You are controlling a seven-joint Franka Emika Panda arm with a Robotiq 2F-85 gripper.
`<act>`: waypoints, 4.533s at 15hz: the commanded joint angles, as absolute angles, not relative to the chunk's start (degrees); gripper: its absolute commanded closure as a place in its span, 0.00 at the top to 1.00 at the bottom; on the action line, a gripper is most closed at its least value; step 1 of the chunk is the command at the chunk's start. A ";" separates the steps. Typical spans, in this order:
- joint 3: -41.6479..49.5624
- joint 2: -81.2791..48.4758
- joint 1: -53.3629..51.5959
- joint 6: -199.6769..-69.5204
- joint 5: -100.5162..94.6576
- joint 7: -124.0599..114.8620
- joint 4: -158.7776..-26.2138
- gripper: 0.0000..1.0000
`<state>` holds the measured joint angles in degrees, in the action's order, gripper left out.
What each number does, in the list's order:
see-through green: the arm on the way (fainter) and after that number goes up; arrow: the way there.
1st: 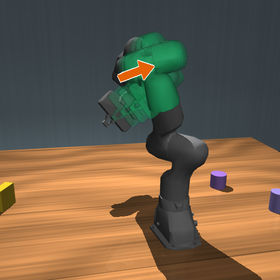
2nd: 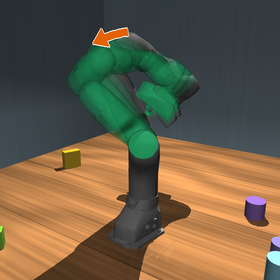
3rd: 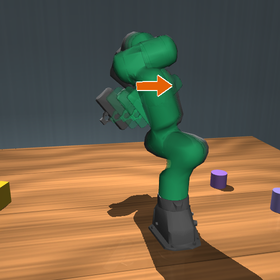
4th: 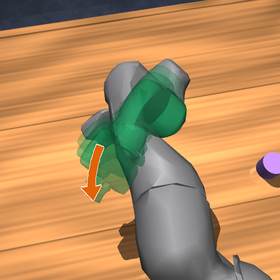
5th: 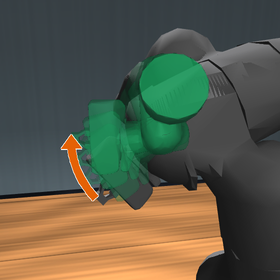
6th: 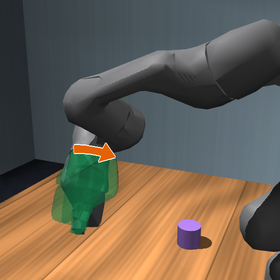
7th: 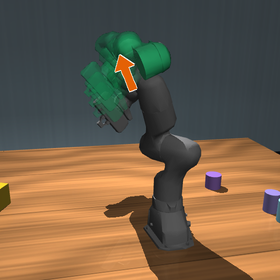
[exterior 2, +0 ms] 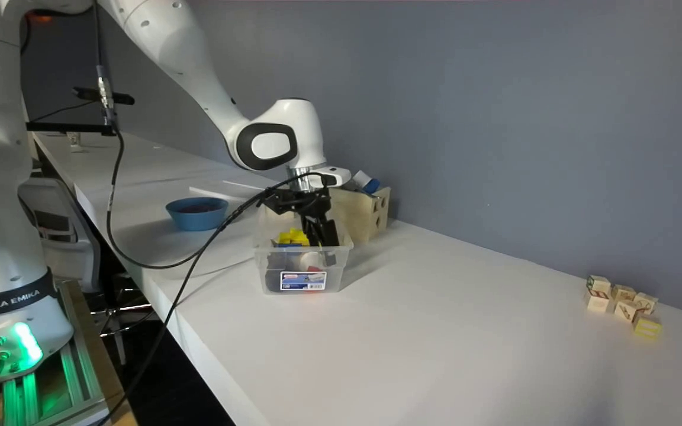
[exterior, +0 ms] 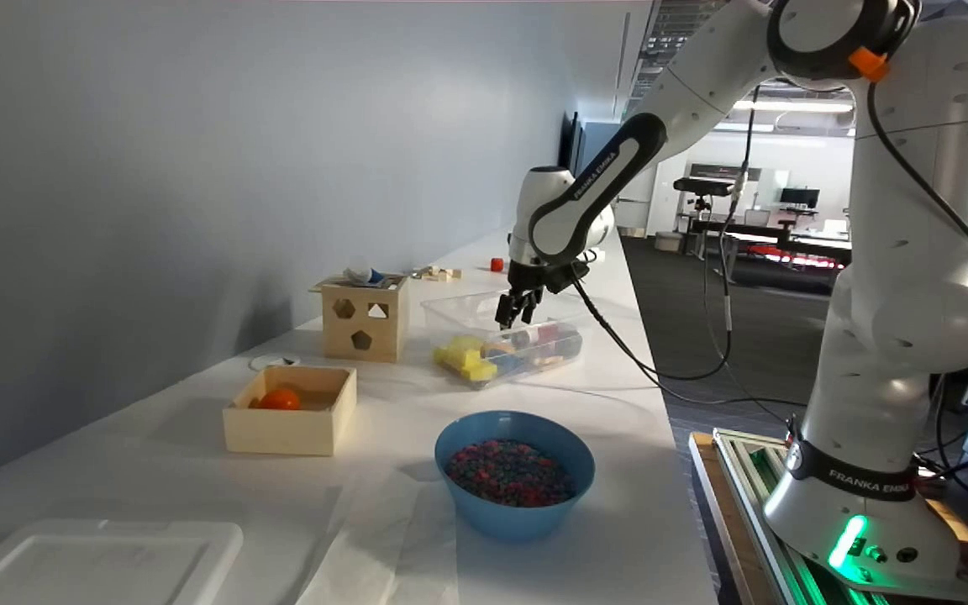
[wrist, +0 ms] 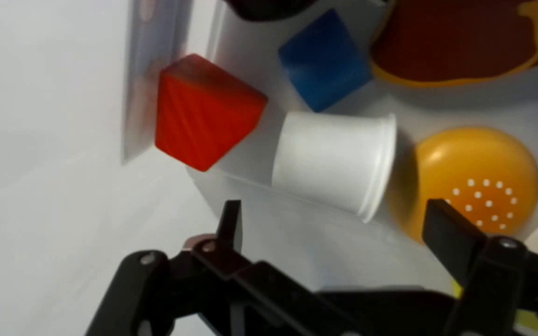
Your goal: Pick up the white caps from the bowl and place them in the box
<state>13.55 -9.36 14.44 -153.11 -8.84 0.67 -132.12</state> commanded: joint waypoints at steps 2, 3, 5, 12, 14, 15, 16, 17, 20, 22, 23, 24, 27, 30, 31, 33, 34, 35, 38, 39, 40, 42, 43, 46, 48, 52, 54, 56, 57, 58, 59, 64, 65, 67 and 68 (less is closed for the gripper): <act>13.64 -8.25 13.49 -152.72 -8.08 0.66 -132.30 1.00; 13.63 -8.28 13.44 -152.72 -8.09 0.66 -132.29 1.00; 14.12 -7.99 13.23 -151.30 -8.36 -1.79 -132.24 1.00; 14.02 -5.09 12.11 -147.75 -8.36 -8.78 -133.54 1.00; 13.93 -4.38 11.59 -146.50 -9.13 -10.84 -133.41 0.98; 13.83 -4.49 11.36 -145.66 -9.45 -11.79 -133.12 0.81; 13.68 -4.59 11.17 -144.97 -9.56 -12.66 -132.90 0.73; 13.56 -4.75 10.94 -144.17 -9.59 -13.34 -132.69 0.69; 13.37 -6.00 10.43 -142.46 -9.52 -15.23 -131.58 0.47; 13.38 -6.57 10.28 -142.16 -9.46 -16.33 -130.94 0.33; 13.45 -6.70 10.22 -141.97 -9.63 -16.88 -130.61 0.25; 13.56 -6.86 10.26 -141.95 -9.91 -17.21 -130.30 0.19; 13.77 -7.37 10.33 -141.51 -10.60 -17.84 -129.61 0.01; 13.40 -6.03 10.71 -141.59 -8.49 -14.65 -129.79 0.02; 13.24 -4.77 11.00 -142.08 -7.33 -12.48 -130.32 0.03; 13.10 -2.06 11.76 -143.27 -4.26 -7.38 -131.47 0.03; 13.02 -0.62 12.18 -143.66 -1.92 -3.97 -131.94 0.03; 12.91 0.70 12.50 -143.80 1.10 -0.21 -132.25 0.03; 13.36 3.62 12.64 -142.69 11.02 10.78 -131.85 0.03; 13.58 3.64 12.47 -142.04 12.57 12.90 -131.31 0.03; 13.80 3.62 12.41 -140.62 12.08 14.60 -130.82 0.03; 13.88 2.77 12.43 -138.09 8.72 15.23 -130.60 0.36; 13.81 1.86 12.58 -137.31 6.57 14.29 -130.59 0.42; 13.49 -0.69 12.65 -139.17 1.39 9.86 -130.99 0.64; 13.12 -2.93 12.25 -142.38 -1.14 6.22 -131.12 0.76; 12.77 -6.12 11.05 -143.17 -6.12 -1.07 -130.73 0.99; 13.50 -6.18 10.39 -142.11 -10.89 -7.02 -131.06 1.00; 14.25 -6.13 10.23 -141.28 -15.14 -12.18 -131.17 1.00; 14.61 -5.95 10.46 -140.85 -16.52 -14.27 -131.05 1.00; 14.95 -5.78 10.62 -140.22 -17.67 -16.19 -130.97 1.00; 15.24 -5.70 10.75 -139.61 -18.44 -17.61 -131.01 1.00; 14.90 -7.00 11.11 -136.36 -16.04 -16.37 -130.69 1.00; 14.77 -7.31 11.12 -136.17 -15.65 -16.06 -130.62 1.00; 14.37 -8.24 11.20 -138.49 -14.74 -14.84 -130.82 0.95; 14.12 -8.69 11.23 -138.80 -13.97 -14.01 -130.73 0.74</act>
